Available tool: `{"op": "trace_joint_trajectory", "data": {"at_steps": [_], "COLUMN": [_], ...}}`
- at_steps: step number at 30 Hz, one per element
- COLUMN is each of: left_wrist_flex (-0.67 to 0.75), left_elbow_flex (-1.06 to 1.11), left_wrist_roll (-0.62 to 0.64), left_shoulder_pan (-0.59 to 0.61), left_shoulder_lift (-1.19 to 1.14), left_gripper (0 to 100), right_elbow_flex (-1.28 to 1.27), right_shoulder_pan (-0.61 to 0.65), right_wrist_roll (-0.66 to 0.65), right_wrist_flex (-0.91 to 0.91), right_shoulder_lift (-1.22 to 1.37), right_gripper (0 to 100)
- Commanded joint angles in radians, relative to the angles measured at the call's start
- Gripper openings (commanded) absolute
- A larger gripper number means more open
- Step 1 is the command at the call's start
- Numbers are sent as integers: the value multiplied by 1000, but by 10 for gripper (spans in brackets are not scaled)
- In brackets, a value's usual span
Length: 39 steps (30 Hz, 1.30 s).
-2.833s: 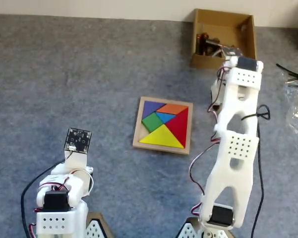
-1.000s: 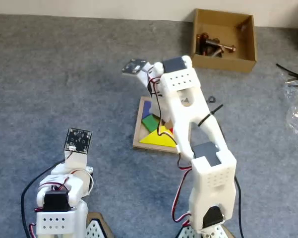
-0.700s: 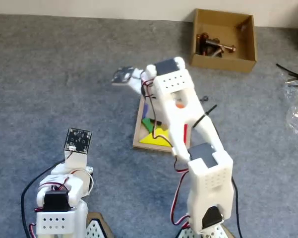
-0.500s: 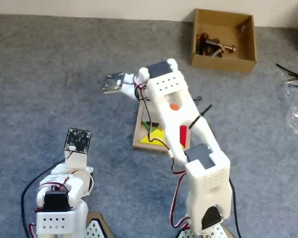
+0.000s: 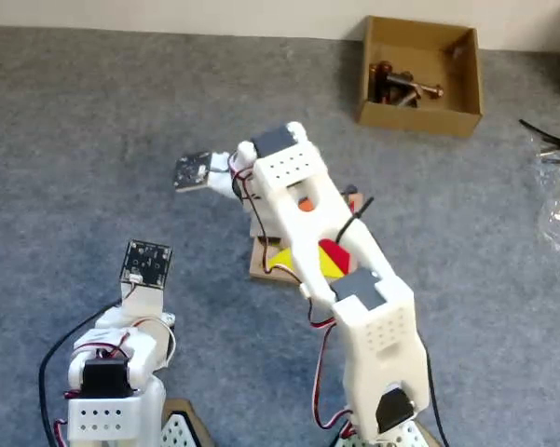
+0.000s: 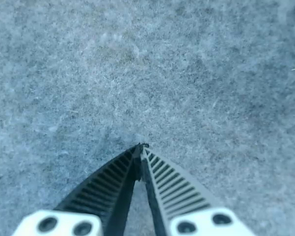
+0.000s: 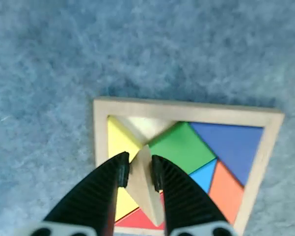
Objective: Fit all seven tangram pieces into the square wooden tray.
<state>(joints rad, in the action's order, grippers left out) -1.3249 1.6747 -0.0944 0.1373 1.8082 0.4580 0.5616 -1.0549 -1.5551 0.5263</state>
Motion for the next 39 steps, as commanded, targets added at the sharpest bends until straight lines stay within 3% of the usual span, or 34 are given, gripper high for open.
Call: {"op": "trace_joint_trajectory", "data": {"at_steps": [1, 9, 34, 39], "left_wrist_flex": [-2, -2, -2, -2], "left_elbow_flex": [21, 21, 21, 21], "left_wrist_roll": [3, 3, 3, 3], "left_shoulder_pan": [-22, -22, -22, -22], "left_shoulder_lift": [5, 5, 5, 5], "left_gripper": [5, 5, 5, 5], "right_elbow_flex": [10, 7, -79, -77], "right_shoulder_pan": [19, 24, 79, 71], "right_wrist_roll": [-8, -6, -57, -54], "right_wrist_flex": [47, 50, 48, 50], "right_shoulder_lift": [-22, -21, -22, -22], "right_gripper": [4, 48, 53, 120]}}
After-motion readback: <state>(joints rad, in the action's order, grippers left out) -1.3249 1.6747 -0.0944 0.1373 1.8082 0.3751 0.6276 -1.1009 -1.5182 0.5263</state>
